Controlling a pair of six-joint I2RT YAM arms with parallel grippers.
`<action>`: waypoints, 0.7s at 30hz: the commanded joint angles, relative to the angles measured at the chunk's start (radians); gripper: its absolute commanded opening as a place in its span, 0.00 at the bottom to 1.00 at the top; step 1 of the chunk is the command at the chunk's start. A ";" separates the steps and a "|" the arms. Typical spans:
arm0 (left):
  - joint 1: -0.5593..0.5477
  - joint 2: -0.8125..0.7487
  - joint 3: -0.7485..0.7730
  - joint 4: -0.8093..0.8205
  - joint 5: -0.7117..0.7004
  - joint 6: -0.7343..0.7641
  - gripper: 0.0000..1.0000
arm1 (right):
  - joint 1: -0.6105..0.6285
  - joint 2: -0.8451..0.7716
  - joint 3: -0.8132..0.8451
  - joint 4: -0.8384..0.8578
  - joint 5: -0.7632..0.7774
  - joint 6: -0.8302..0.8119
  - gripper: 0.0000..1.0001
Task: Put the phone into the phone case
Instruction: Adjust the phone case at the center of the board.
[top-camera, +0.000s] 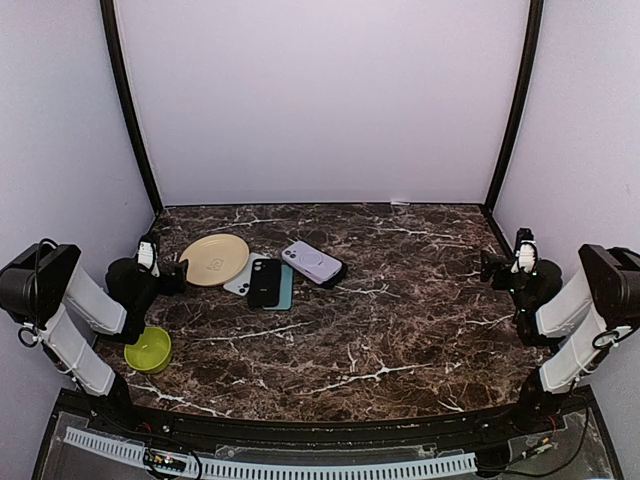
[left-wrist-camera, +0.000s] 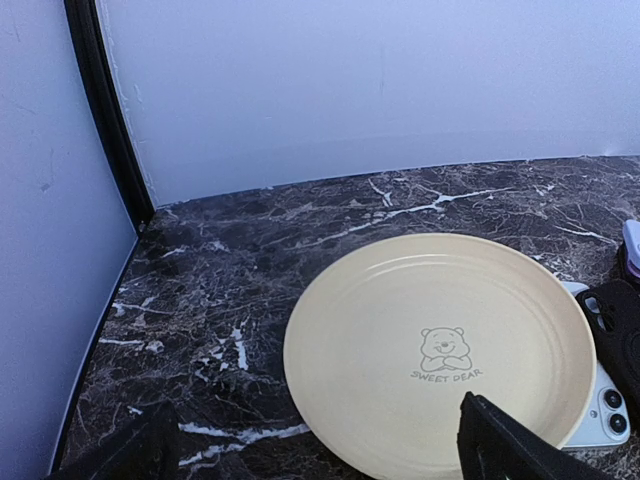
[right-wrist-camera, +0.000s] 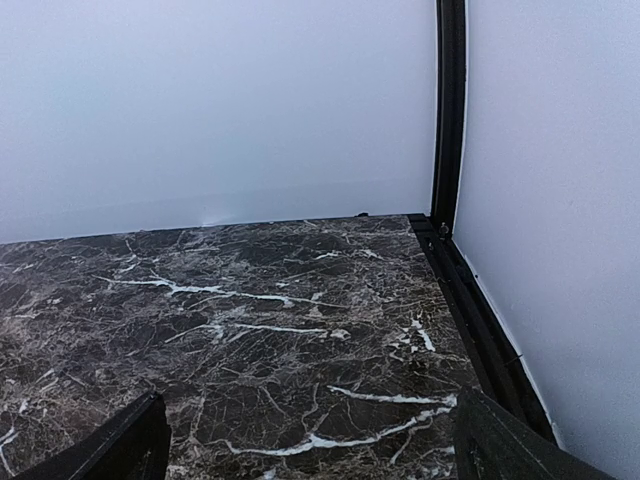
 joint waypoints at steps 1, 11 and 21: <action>0.006 -0.031 0.015 0.003 0.007 -0.008 0.99 | -0.003 -0.010 0.017 0.023 0.001 -0.005 0.98; 0.005 -0.129 0.117 -0.255 0.006 0.013 0.99 | -0.004 -0.023 0.008 0.032 -0.003 0.003 0.99; -0.045 -0.233 0.215 -0.442 0.018 -0.013 0.97 | -0.008 -0.415 0.130 -0.378 0.102 0.162 0.99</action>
